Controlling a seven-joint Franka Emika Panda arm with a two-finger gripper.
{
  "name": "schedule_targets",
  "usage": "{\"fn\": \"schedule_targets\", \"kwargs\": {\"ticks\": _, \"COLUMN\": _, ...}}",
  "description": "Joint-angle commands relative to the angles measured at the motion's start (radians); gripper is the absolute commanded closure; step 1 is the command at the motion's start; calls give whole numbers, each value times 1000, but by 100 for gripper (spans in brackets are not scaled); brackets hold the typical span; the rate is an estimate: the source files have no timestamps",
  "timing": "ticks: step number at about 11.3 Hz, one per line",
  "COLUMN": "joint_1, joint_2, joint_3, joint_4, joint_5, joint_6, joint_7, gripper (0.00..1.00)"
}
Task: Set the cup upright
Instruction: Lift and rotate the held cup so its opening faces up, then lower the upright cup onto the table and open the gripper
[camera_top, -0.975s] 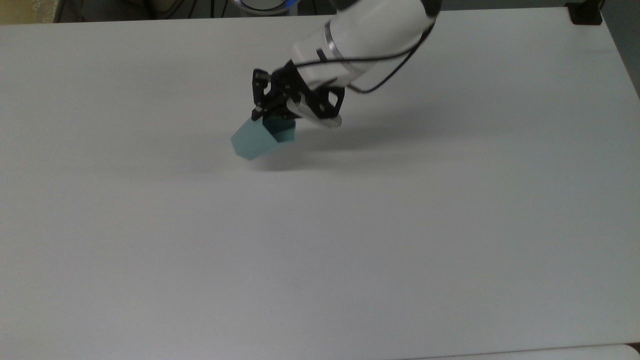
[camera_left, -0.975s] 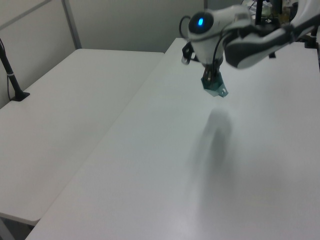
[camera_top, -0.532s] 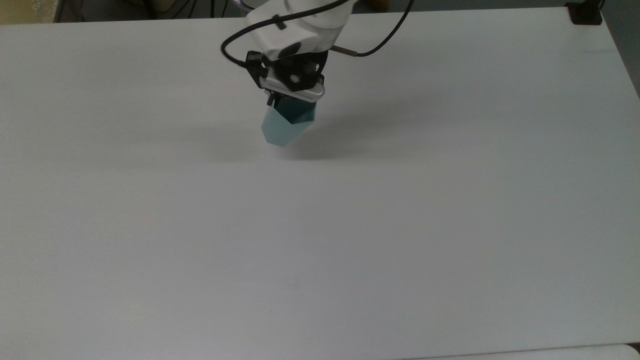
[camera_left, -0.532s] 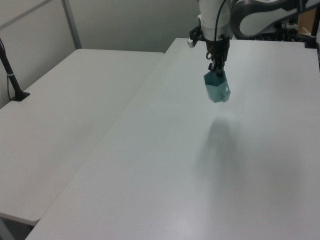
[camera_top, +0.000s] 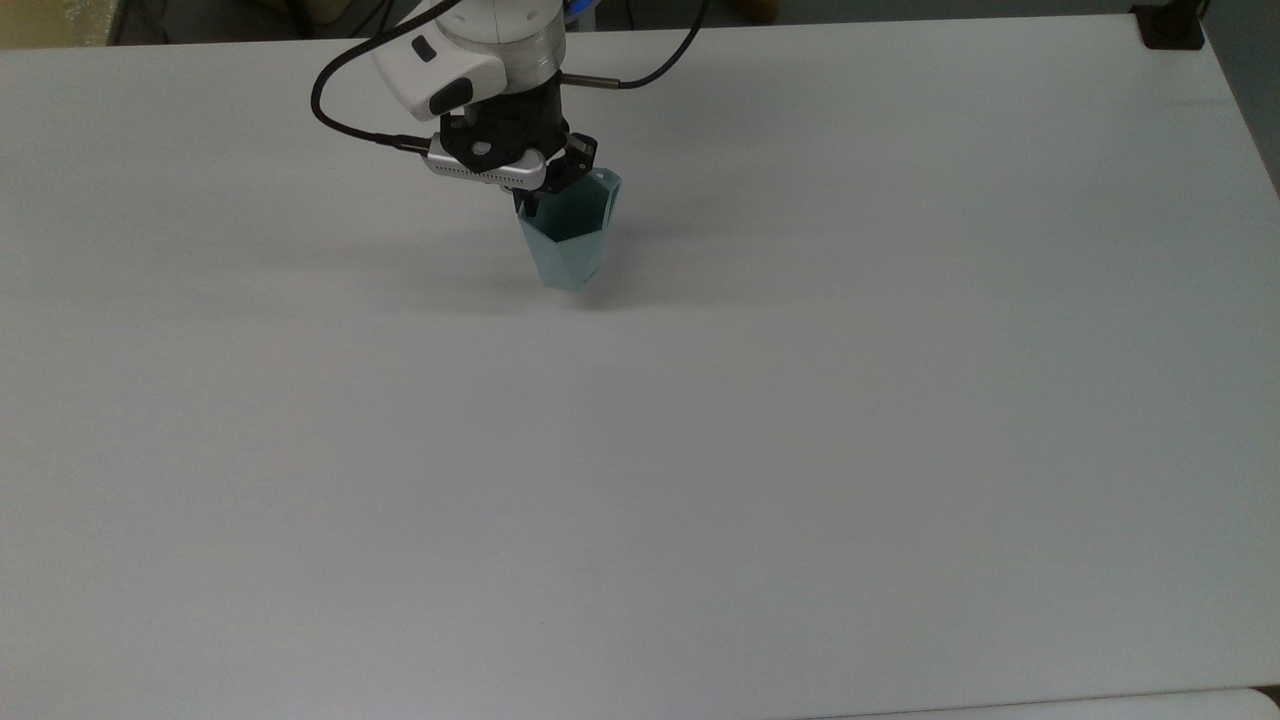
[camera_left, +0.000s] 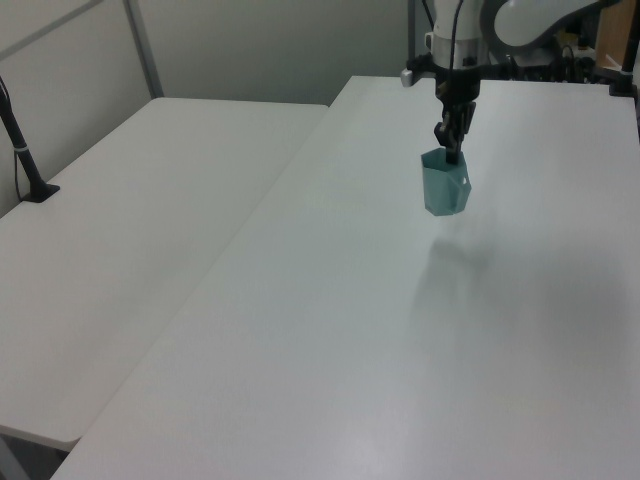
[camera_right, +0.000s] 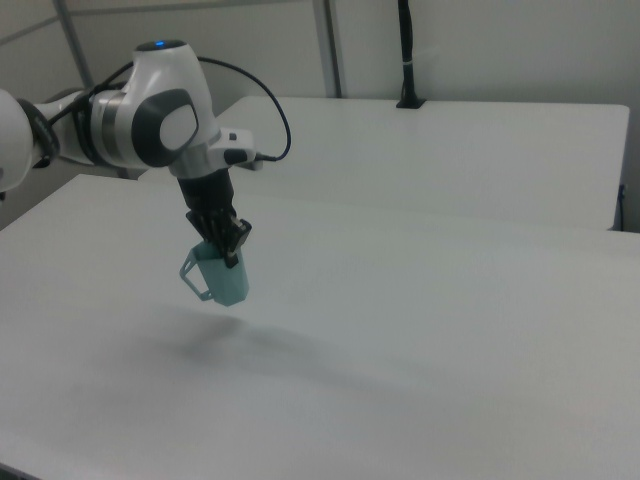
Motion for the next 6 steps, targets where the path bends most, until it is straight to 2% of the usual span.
{"fn": "schedule_targets", "kwargs": {"ticks": 1, "joint_1": 8, "joint_2": -48, "joint_3": 9, "joint_4": -147, "joint_5": 24, "joint_6": 165, "joint_7": 1, "gripper": 100}}
{"fn": "schedule_targets", "kwargs": {"ticks": 3, "joint_1": 11, "joint_2": -42, "joint_3": 10, "joint_4": -181, "joint_5": 24, "joint_6": 243, "joint_7": 5, "gripper": 100}}
{"fn": "schedule_targets", "kwargs": {"ticks": 6, "joint_1": 11, "joint_2": -32, "joint_3": 10, "joint_4": -186, "joint_5": 25, "joint_6": 259, "joint_7": 6, "gripper": 100}}
